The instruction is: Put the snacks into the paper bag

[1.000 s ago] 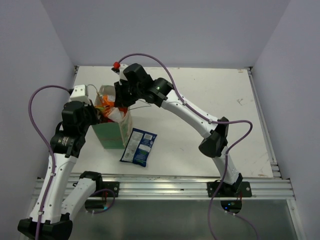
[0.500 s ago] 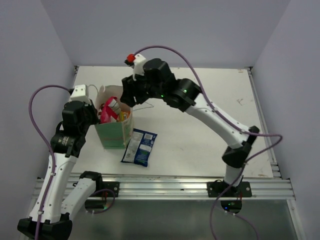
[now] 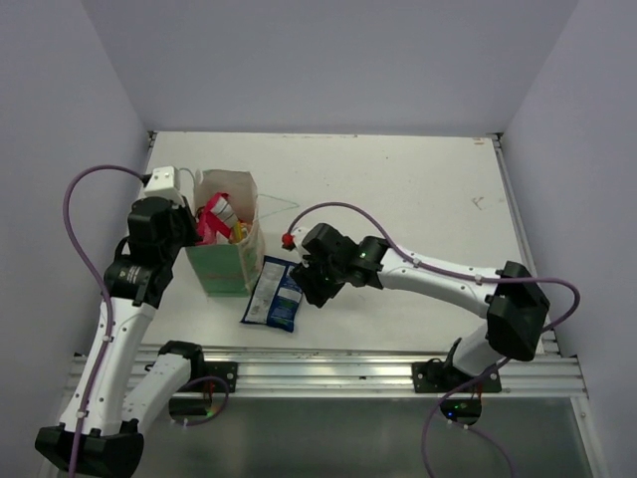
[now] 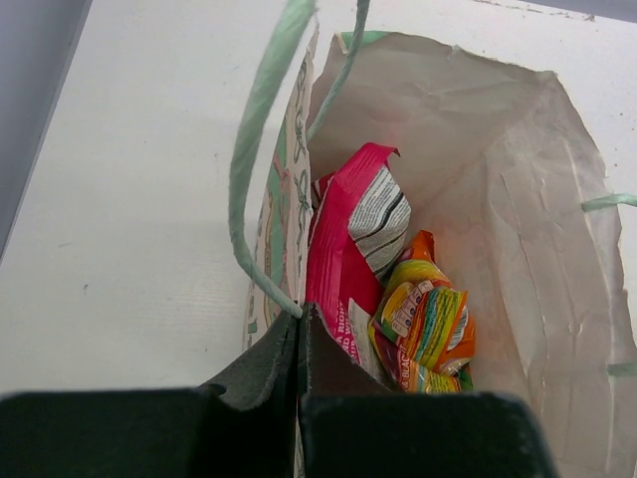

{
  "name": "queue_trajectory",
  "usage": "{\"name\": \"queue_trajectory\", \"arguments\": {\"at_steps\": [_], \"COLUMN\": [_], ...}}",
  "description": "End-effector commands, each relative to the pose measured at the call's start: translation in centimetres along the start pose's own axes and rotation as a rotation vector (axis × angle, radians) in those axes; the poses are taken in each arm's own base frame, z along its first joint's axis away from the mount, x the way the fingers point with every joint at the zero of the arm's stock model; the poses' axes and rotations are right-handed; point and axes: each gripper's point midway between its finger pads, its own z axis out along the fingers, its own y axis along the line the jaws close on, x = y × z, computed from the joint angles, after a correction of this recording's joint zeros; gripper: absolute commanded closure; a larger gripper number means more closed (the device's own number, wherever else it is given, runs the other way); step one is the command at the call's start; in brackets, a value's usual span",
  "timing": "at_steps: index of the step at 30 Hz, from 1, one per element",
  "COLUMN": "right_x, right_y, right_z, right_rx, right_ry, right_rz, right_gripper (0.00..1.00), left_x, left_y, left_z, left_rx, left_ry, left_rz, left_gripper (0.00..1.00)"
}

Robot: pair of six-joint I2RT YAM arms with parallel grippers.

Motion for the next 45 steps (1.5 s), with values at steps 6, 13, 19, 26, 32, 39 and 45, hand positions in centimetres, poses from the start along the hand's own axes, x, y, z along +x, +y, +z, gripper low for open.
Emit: {"name": "queue_trajectory", "arguments": {"at_steps": [6, 13, 19, 26, 32, 39, 45], "right_x": [-5.9, -5.2, -3.6, 0.1, 2.9, 6.6, 6.5], "right_y": [1.7, 3.2, 4.5, 4.8, 4.2, 2.7, 2.1], "right_z": [4.2, 9.4, 12.7, 14.2, 14.5, 15.3, 15.0], "right_rx": [-0.030, -0.067, -0.097, -0.116, -0.104, -0.064, -0.029], "right_ry": [-0.175, -0.111, -0.045, 0.060, 0.136, 0.245, 0.241], "right_rz": [-0.074, -0.099, -0.120, -0.140, -0.139, -0.170, -0.166], "right_gripper": [0.43, 0.37, 0.36, 0.34, 0.54, 0.80, 0.98], "left_x": [0.3, 0.3, 0.2, 0.1, 0.1, 0.1, 0.1], "left_y": [-0.6, -0.5, -0.3, -0.2, -0.3, -0.4, -0.6], "left_z": [0.4, 0.3, 0.1, 0.1, 0.0, -0.1, -0.2], "left_rx": [0.023, 0.019, 0.009, 0.003, 0.008, 0.011, 0.019], "left_ry": [0.019, 0.016, 0.012, 0.006, 0.004, 0.003, 0.001], "left_rz": [0.005, 0.010, 0.018, 0.026, 0.024, 0.023, 0.025], "left_gripper": [1.00, 1.00, 1.00, 1.00, 1.00, 1.00, 1.00]}}
